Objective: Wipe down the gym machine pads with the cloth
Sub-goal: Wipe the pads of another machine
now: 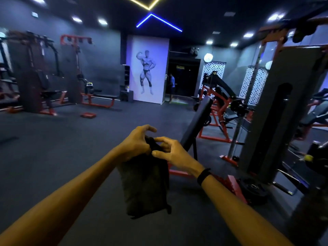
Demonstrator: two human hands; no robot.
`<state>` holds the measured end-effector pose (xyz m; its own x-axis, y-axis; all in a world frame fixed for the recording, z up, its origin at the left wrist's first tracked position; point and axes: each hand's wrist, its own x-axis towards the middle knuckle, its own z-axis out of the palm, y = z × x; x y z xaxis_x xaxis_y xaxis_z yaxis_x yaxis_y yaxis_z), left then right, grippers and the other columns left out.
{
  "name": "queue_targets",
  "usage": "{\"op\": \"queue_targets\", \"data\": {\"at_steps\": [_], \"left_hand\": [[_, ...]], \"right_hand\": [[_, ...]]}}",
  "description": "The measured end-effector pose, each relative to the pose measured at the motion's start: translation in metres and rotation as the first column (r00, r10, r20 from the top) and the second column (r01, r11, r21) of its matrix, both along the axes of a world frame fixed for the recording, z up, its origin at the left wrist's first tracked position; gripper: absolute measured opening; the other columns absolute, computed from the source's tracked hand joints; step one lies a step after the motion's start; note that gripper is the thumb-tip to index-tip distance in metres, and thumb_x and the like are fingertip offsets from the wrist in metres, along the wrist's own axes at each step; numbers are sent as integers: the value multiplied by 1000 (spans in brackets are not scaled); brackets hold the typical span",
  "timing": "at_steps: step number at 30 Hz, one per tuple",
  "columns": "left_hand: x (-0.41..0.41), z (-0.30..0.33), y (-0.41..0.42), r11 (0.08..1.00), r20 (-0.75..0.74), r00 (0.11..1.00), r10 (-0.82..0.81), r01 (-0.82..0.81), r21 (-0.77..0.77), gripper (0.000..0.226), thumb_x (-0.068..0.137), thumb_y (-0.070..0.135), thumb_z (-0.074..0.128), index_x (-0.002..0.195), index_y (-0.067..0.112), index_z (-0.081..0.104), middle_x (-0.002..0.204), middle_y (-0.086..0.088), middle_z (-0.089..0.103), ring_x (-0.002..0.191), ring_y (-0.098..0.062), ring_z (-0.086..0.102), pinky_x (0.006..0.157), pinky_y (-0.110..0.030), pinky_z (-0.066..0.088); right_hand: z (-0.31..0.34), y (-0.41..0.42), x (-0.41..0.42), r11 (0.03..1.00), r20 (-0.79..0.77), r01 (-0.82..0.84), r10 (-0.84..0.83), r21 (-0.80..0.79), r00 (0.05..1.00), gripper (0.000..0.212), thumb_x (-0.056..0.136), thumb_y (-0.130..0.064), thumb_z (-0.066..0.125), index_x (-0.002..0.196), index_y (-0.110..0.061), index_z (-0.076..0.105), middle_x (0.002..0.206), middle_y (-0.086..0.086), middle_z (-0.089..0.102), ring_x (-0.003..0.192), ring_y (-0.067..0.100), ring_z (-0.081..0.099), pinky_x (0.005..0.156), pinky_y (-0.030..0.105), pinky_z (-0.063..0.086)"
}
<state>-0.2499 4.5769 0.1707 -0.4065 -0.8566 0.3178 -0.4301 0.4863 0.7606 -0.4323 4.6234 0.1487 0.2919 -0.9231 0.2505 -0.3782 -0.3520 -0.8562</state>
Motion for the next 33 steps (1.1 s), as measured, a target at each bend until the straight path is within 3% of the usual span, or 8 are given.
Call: {"op": "queue_targets", "data": {"at_steps": [3,5,10,14,18,25,30,33], "left_hand": [[11,-2,-23,1000,-62,998,11,-12,-14,73,67,-15,72,128,17,50,89,-15,66,76,-25,68,69,-41,59],[18,-8,-35,997,-124,990,63,-67,-32,72,66,-12,78,122,20,48,98,-11,62,81,-26,65,71,-47,59],[39,-31,-89,970,-242,955,173,-208,-128,50,62,15,88,100,12,54,97,-8,62,74,-17,62,67,-44,55],[57,-34,-153,957,-233,964,130,-184,-226,30,71,32,80,95,18,67,106,-4,65,85,-16,69,78,-40,61],[74,-25,-218,919,-313,948,51,-167,-358,16,81,16,79,91,18,67,111,-4,62,91,-16,68,80,-27,57],[121,-10,-321,944,-273,962,5,-94,-316,26,80,25,79,105,20,72,117,0,63,108,-13,64,94,-36,54],[132,-26,-381,907,-282,956,82,-189,-377,32,79,16,84,108,13,71,118,-4,56,104,-4,57,86,-8,46],[142,-30,-421,914,-222,969,112,-188,-359,32,80,19,84,108,12,72,118,-6,56,106,-9,56,85,-3,42]], "right_hand": [[-4,-42,8,998,-15,18,-19,-58,1000,46,89,-21,76,131,-16,57,120,9,69,109,19,67,93,31,55],[-7,-64,16,996,4,44,-44,-80,999,40,88,-26,77,125,-16,64,113,6,71,104,18,69,93,35,56],[-13,-130,39,993,173,103,-91,-59,981,10,91,-15,73,101,-12,72,95,2,75,88,11,72,79,27,56],[-14,-192,56,995,297,96,-88,-10,951,12,92,-10,70,104,-6,67,95,4,73,86,11,71,75,22,55],[-7,-258,78,996,367,87,-83,3,927,22,91,-11,71,110,-2,65,100,12,73,91,20,72,80,29,60],[16,-364,124,995,491,34,-75,92,868,48,83,-33,75,115,1,67,109,19,73,106,37,69,93,47,57],[5,-426,157,964,616,-60,-117,259,779,46,100,-37,57,122,3,66,116,23,70,110,38,68,96,51,55],[-2,-464,163,957,643,-79,-124,278,756,43,101,-31,57,122,5,65,117,26,69,106,37,68,91,46,58]]}}
